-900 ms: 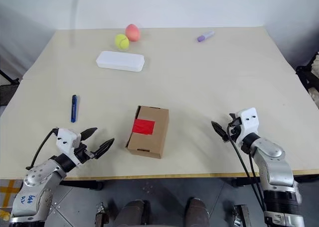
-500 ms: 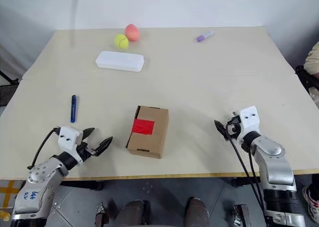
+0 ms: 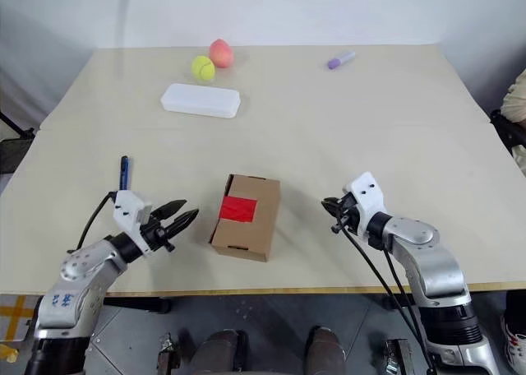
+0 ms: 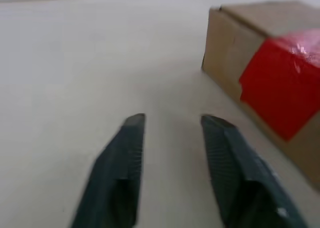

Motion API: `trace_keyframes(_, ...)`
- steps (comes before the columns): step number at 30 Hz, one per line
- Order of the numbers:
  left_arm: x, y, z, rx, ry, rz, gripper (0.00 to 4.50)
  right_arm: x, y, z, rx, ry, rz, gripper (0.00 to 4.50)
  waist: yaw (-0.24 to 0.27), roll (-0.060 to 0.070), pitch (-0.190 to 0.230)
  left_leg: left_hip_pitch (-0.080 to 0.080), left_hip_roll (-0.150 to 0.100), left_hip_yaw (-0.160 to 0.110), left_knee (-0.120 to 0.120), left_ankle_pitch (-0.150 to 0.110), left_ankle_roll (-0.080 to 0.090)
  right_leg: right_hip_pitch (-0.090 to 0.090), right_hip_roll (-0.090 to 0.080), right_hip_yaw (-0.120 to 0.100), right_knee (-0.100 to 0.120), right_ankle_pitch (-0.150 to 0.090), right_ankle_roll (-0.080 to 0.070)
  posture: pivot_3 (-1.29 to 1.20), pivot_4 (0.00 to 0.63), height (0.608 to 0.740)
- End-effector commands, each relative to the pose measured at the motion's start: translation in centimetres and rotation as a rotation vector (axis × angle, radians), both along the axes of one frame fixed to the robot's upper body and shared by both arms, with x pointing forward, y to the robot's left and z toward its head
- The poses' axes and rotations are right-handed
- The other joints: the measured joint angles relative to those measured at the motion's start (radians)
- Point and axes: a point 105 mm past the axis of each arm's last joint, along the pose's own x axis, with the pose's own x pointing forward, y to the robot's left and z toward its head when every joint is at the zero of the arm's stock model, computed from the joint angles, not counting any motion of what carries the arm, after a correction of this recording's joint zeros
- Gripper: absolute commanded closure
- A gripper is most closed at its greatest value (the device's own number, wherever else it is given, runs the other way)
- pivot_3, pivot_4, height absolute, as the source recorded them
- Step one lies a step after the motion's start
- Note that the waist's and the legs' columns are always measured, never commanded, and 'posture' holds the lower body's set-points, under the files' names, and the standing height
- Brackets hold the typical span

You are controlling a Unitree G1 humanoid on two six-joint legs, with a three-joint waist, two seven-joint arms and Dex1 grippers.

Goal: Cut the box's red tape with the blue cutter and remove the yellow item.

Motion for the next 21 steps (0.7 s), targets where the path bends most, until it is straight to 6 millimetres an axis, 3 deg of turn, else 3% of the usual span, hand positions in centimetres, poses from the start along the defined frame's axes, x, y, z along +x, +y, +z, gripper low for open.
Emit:
trace_keyframes(1, 0.7, -1.6, 0.5, -0.021, -0.014, -0.086, 3.77, -1.4, 2.0, 1.7, 0.008, -0.024, 0.105, 4.5, 0.0, 0.0, 0.0, 0.0, 0.0, 0.0, 0.0, 0.0, 0.0, 0.0, 0.0, 0.0, 0.0, 0.0, 0.0, 0.0, 0.15, 0.74)
trace_keyframes(3, 1.2, -2.0, 0.7, -0.024, -0.018, -0.111, 4.44, -2.2, 2.8, 2.0, 0.018, -0.02, 0.133, 4.5, 0.0, 0.0, 0.0, 0.0, 0.0, 0.0, 0.0, 0.0, 0.0, 0.0, 0.0, 0.0, 0.0, 0.0, 0.0, 0.0, 0.15, 0.74)
trace_keyframes(10, 3.7, -5.8, 1.4, -0.049, -0.025, -0.275, 4.48, -5.2, 5.7, 2.8, 0.044, 0.024, 0.263, 4.5, 0.005, -0.002, 0.001, -0.001, 0.0, 0.0, 0.002, 0.0, 0.0, 0.0, 0.0, 0.0, 0.001, 0.0, 0.0, 0.0, 0.15, 0.74)
trace_keyframes(14, 5.8, -8.5, 2.2, -0.068, -0.058, -0.325, 4.48, -4.7, 7.4, 3.9, 0.085, -0.009, 0.252, 4.5, 0.011, -0.003, 0.001, -0.002, 0.0, 0.0, 0.005, -0.001, 0.0, 0.0, 0.0, 0.0, 0.001, 0.001, 0.0, 0.0, 0.15, 0.74)
trace_keyframes(19, 6.6, -8.9, 2.2, -0.062, -0.08, -0.323, 4.48, -4.5, 7.1, 4.9, 0.085, -0.054, 0.214, 4.5, 0.014, -0.004, 0.001, -0.002, 0.0, 0.001, 0.004, -0.001, 0.0, -0.001, 0.001, 0.001, 0.001, 0.001, 0.0, 0.0, 0.15, 0.74)
trace_keyframes(21, 7.0, -6.7, 2.0, -0.043, -0.083, -0.245, 4.48, -4.0, 5.7, 6.0, 0.075, -0.093, 0.169, 4.5, 0.013, -0.004, 0.001, -0.003, 0.0, 0.001, 0.005, -0.002, 0.001, -0.001, 0.001, 0.001, 0.001, 0.001, 0.001, 0.0, 0.15, 0.74)
